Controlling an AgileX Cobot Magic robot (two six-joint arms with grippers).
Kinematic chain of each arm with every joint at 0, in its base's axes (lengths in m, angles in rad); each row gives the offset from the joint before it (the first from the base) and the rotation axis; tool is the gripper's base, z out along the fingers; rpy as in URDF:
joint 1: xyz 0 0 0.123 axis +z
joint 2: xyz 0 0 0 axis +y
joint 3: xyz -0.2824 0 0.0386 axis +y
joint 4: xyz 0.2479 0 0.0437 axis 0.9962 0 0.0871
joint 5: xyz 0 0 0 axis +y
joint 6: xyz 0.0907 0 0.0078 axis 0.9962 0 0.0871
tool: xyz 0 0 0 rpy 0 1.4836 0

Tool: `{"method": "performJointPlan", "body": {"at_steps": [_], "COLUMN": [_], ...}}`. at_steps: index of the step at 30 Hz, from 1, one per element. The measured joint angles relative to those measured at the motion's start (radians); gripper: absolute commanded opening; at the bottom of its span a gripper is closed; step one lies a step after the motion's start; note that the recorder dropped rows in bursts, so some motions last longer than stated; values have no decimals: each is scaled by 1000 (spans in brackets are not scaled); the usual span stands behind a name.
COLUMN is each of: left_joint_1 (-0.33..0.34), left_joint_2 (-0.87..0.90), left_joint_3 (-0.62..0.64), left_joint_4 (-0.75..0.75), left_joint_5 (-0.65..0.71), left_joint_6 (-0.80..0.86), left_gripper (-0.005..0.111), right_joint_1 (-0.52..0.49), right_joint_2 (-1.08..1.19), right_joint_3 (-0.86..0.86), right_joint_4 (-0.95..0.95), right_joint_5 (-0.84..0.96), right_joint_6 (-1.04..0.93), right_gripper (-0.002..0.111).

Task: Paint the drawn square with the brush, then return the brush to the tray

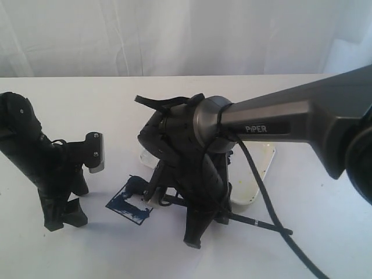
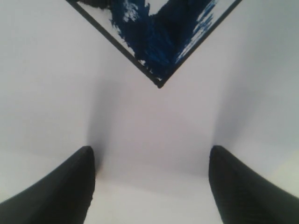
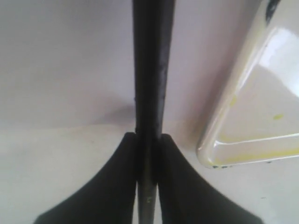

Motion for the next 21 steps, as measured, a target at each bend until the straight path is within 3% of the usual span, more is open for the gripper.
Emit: {"method": "performJointPlan", "body": {"at_steps": [9,21], "left_joint_1": [0,0], "left_joint_2": [0,0], "left_joint_3": [0,0], "left_joint_4": [2,2], "left_joint_5": [0,0], "left_joint_6": [0,0], "left_gripper": [71,71], "right_joint_1": [31,-12], "right_joint_2": [0,0], "right_joint_3": [0,0], "right_joint_4": [69,6], "right_joint_5": [0,0], "right_joint_6": [-98,-16], "right_gripper": [0,0]}}
